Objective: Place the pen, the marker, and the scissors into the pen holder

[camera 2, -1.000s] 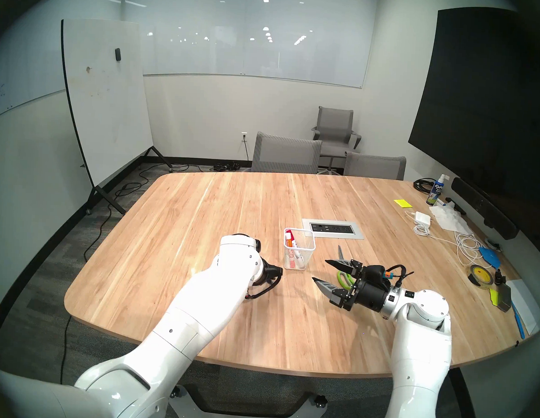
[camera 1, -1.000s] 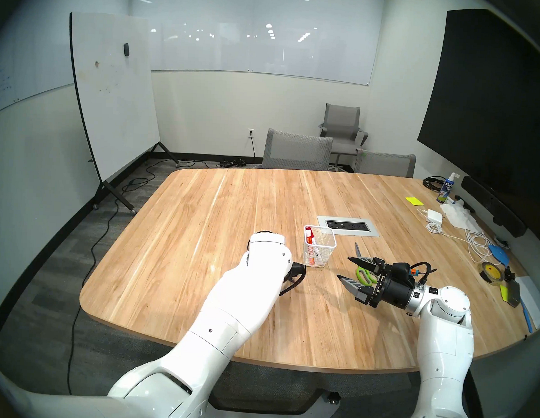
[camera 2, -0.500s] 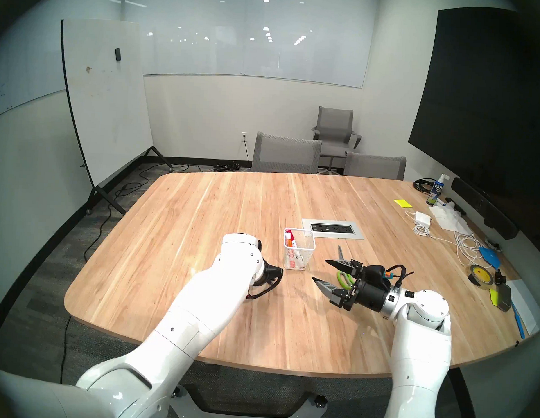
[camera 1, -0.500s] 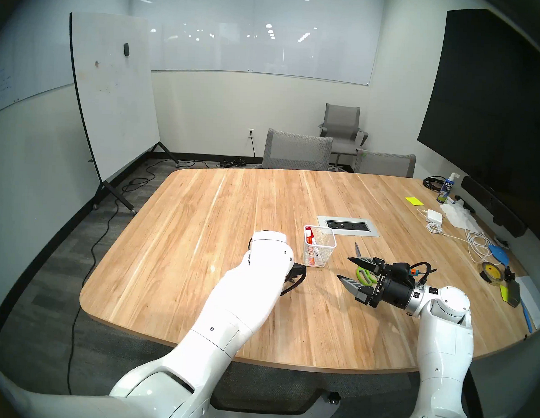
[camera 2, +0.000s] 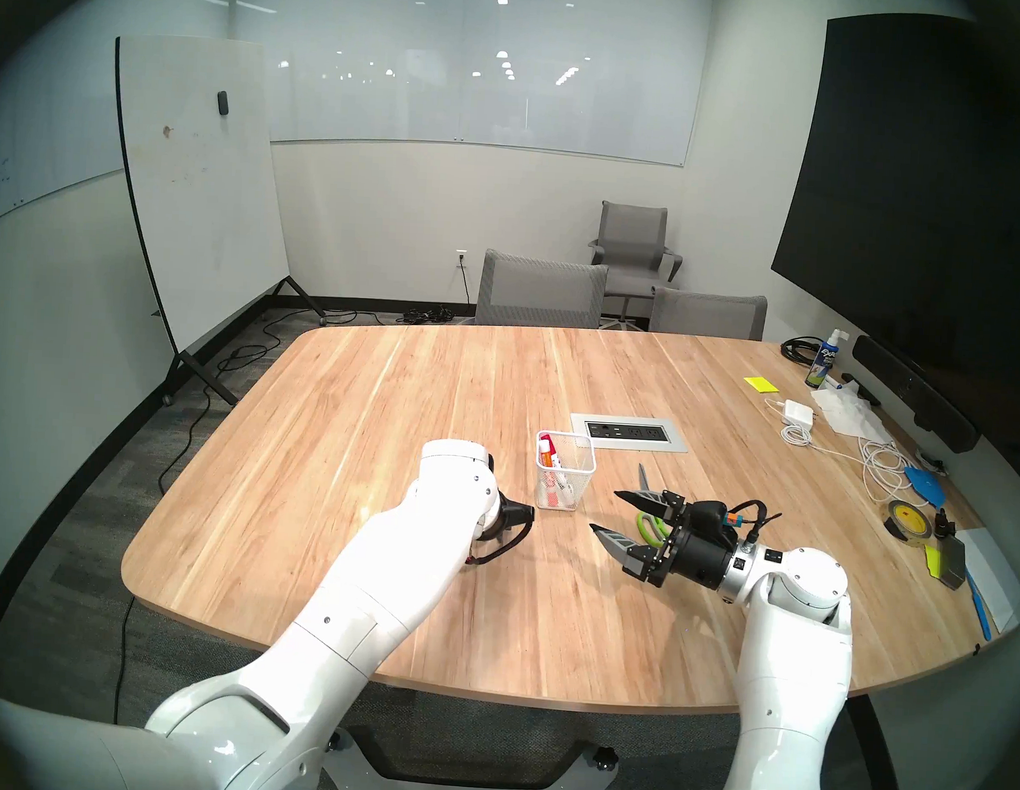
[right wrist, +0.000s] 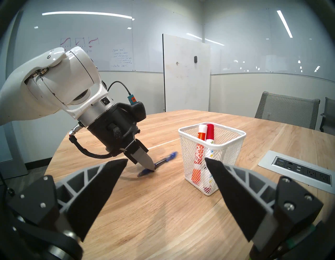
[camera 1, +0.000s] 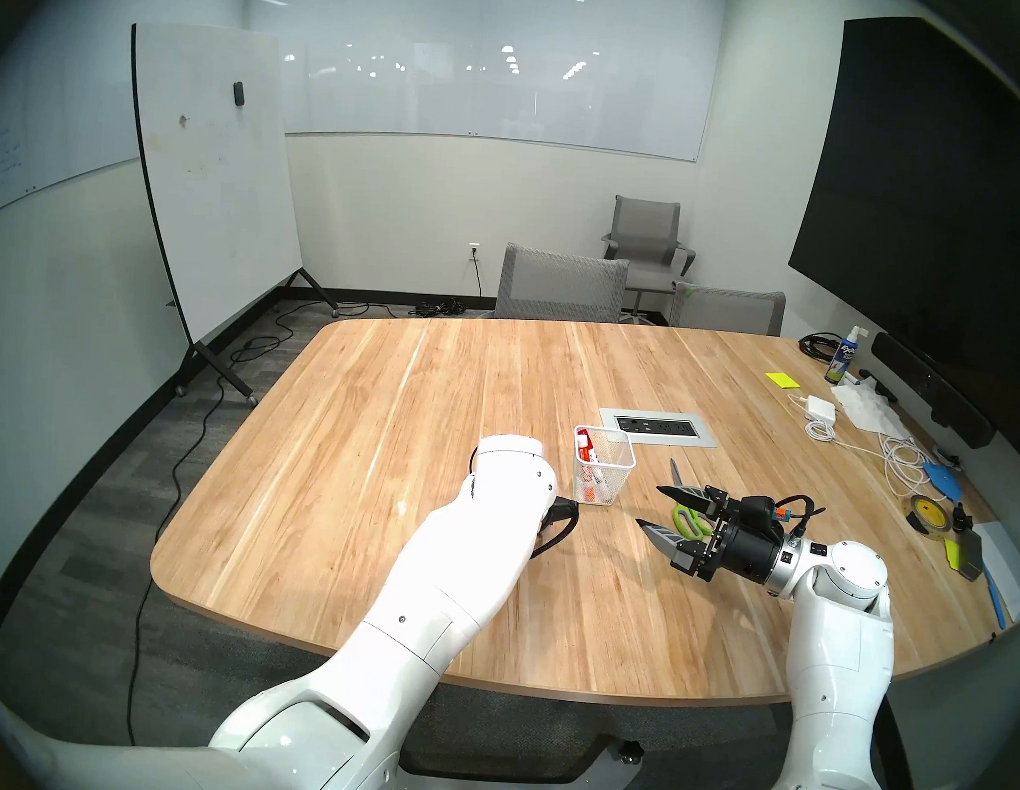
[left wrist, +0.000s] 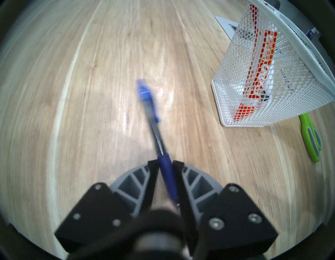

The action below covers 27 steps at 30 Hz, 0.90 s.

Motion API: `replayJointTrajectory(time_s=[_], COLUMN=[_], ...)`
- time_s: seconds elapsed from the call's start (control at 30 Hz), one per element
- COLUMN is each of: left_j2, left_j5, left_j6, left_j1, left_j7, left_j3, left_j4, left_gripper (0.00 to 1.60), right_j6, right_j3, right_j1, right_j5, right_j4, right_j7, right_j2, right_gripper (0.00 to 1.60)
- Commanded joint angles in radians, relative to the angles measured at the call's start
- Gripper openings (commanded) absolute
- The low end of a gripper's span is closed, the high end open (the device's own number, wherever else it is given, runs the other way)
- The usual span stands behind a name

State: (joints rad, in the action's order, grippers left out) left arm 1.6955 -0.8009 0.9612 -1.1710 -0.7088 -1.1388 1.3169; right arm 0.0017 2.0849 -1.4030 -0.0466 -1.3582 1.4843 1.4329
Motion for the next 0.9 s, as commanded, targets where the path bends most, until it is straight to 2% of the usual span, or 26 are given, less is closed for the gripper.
replayJointTrajectory(time_s=[0.0,0.23,0.27,0.3,0.37,0.4,0.43,0.67,0.87], left_j2=[0.009,0.008,0.007,0.007,0.005,0.005,0.004,-0.007,-0.03], left_j5=[-0.009,-0.023,-0.025,-0.027,-0.029,-0.03,-0.031,-0.027,0.001], left_j6=[-0.001,-0.001,-0.001,-0.001,-0.001,-0.001,-0.001,-0.001,-0.009], left_j1=[0.01,0.015,0.016,0.017,0.017,0.017,0.018,0.012,-0.013], left_j7=[0.001,-0.001,-0.002,-0.002,-0.001,-0.001,0.0,0.001,-0.036], left_j3=[0.0,0.002,0.002,0.002,0.004,0.004,0.005,0.016,0.03], left_j4=[0.008,0.004,0.004,0.003,0.001,0.0,0.0,0.011,0.08], left_gripper=[0.12,0.36,0.46,0.48,0.43,0.14,0.0,0.0,0.0], right_j6=[0.001,0.001,0.001,0.001,0.001,0.001,0.001,0.001,0.001], right_j3=[-0.002,-0.001,0.0,0.0,0.0,0.0,0.0,0.002,0.003], right_j1=[0.014,0.015,0.015,0.015,0.016,0.016,0.016,0.016,0.017], right_j5=[0.005,0.003,0.002,0.002,0.002,0.002,0.002,0.0,-0.001], right_j4=[-0.017,-0.017,-0.017,-0.017,-0.017,-0.017,-0.017,-0.017,-0.017], right_j7=[-0.001,-0.001,-0.001,-0.001,-0.001,-0.001,-0.001,-0.001,-0.001], right_j2=[0.0,0.001,0.001,0.001,0.002,0.002,0.002,0.003,0.004], right_gripper=[1.6,1.6,1.6,1.6,1.6,1.6,1.6,1.6,1.6])
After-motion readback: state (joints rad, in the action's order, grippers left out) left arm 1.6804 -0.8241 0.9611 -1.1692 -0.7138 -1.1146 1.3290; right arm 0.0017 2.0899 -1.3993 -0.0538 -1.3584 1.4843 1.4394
